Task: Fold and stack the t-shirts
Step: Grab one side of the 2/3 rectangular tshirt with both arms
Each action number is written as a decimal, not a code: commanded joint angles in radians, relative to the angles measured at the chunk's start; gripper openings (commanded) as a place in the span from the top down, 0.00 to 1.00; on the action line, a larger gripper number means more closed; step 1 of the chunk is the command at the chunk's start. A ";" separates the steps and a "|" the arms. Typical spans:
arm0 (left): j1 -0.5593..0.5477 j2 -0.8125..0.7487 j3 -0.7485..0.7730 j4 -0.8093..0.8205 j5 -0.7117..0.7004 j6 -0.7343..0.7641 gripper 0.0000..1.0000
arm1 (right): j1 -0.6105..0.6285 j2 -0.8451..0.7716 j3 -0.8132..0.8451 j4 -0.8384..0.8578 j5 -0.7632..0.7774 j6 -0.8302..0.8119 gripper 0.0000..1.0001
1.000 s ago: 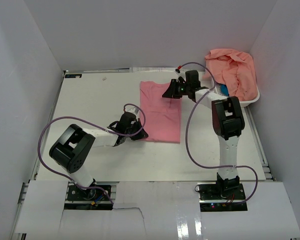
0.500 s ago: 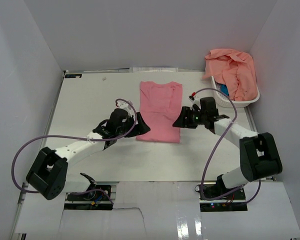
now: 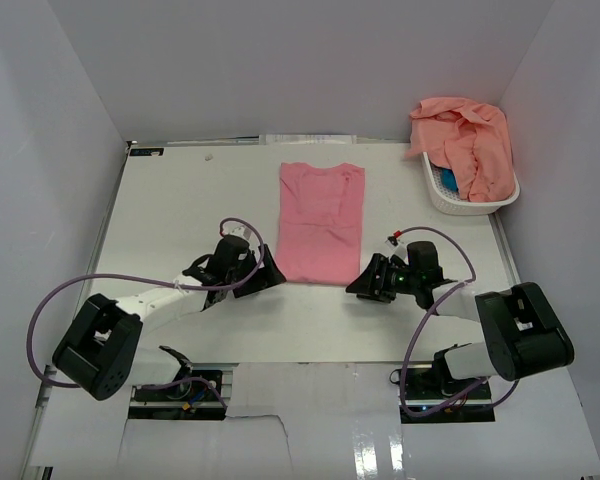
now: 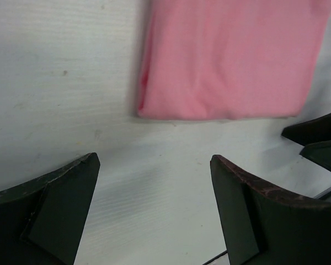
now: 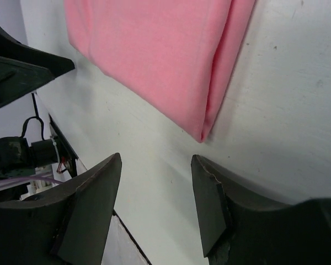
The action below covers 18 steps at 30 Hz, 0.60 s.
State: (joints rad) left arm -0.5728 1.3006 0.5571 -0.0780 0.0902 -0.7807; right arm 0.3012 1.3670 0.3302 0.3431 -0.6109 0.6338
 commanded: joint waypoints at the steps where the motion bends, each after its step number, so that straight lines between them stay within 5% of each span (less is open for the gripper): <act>1: 0.021 -0.009 -0.023 0.046 -0.012 -0.037 0.07 | 0.003 0.067 -0.049 0.108 0.068 0.052 0.39; 18: 0.033 0.104 -0.046 0.141 0.000 -0.097 0.09 | 0.006 0.092 -0.071 0.157 0.217 0.064 0.46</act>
State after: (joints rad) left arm -0.5442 1.3655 0.5179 0.0715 0.0715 -0.8642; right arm 0.3035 1.4208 0.2897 0.5613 -0.4961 0.7273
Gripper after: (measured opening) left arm 0.917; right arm 0.546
